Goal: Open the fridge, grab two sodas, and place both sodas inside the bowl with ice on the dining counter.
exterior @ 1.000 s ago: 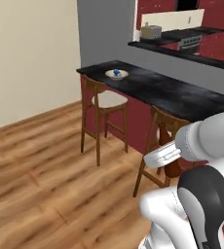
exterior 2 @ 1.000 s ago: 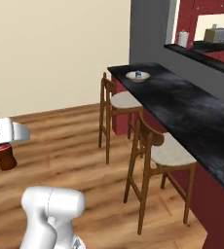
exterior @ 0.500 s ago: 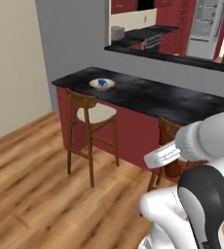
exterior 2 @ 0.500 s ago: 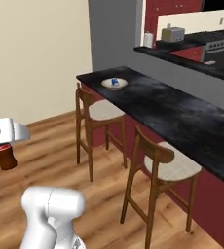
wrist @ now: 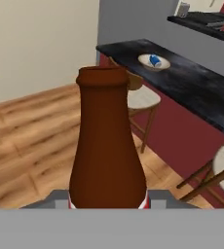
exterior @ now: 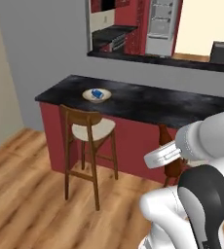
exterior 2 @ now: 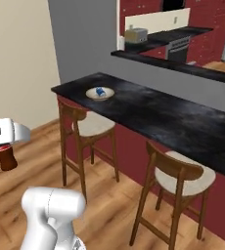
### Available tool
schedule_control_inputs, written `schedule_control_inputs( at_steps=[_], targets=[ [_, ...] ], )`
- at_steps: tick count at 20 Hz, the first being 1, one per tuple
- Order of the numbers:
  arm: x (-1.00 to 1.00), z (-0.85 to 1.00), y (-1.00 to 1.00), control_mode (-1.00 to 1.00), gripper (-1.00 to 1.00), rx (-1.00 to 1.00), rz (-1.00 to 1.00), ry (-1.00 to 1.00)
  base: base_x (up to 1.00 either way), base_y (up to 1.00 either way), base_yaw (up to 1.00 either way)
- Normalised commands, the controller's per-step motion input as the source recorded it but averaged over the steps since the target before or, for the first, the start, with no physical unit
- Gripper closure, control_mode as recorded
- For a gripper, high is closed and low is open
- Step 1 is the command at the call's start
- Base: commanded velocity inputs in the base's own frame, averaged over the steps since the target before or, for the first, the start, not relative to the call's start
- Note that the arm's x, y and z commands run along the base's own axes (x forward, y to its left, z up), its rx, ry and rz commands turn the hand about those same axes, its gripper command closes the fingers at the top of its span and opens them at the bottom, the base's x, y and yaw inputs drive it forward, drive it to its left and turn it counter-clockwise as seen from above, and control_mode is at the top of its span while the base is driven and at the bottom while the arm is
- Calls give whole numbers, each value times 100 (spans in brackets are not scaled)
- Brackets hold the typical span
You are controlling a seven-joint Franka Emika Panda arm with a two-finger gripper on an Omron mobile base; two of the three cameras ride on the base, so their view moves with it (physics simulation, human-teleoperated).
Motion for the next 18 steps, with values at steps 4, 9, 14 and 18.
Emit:
schedule_control_inputs(
  at_steps=[4, 9, 14, 18],
  targets=[
    [0, 0, 0, 100, 100, 0, 0, 0, 46, 86, -42],
    [0, 0, 0, 100, 100, 0, 0, 0, 50, 86, -42],
    [0, 0, 0, 100, 100, 0, 0, 0, 57, 85, -41],
    [0, 0, 0, 100, 100, 0, 0, 0, 70, 68, -38]
  ],
)
